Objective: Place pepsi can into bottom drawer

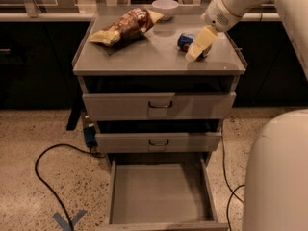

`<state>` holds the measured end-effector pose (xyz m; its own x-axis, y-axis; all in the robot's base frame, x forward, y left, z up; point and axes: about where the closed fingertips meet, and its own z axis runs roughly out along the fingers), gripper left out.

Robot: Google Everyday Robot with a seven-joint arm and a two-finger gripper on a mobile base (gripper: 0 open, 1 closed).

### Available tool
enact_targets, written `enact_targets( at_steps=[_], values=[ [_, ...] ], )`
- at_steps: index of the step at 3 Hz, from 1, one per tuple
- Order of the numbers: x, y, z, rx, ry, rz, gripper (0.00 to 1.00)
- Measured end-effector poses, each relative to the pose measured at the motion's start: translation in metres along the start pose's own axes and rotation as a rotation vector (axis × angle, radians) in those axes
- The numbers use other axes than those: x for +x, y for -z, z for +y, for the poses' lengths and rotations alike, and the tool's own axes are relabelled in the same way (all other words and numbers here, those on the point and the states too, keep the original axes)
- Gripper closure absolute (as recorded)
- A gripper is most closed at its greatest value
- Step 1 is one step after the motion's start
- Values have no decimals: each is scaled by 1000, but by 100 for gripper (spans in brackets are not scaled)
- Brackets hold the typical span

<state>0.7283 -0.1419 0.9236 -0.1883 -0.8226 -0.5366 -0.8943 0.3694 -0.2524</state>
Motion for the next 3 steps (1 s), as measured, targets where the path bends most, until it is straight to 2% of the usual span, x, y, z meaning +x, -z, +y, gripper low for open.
enact_targets(
  at_steps=[1, 2, 3],
  values=[
    [-11, 0, -9, 1, -9, -49, 0],
    [-11, 0, -9, 1, -9, -49, 0],
    [-10, -16, -21, 0, -48, -66, 0]
  ],
)
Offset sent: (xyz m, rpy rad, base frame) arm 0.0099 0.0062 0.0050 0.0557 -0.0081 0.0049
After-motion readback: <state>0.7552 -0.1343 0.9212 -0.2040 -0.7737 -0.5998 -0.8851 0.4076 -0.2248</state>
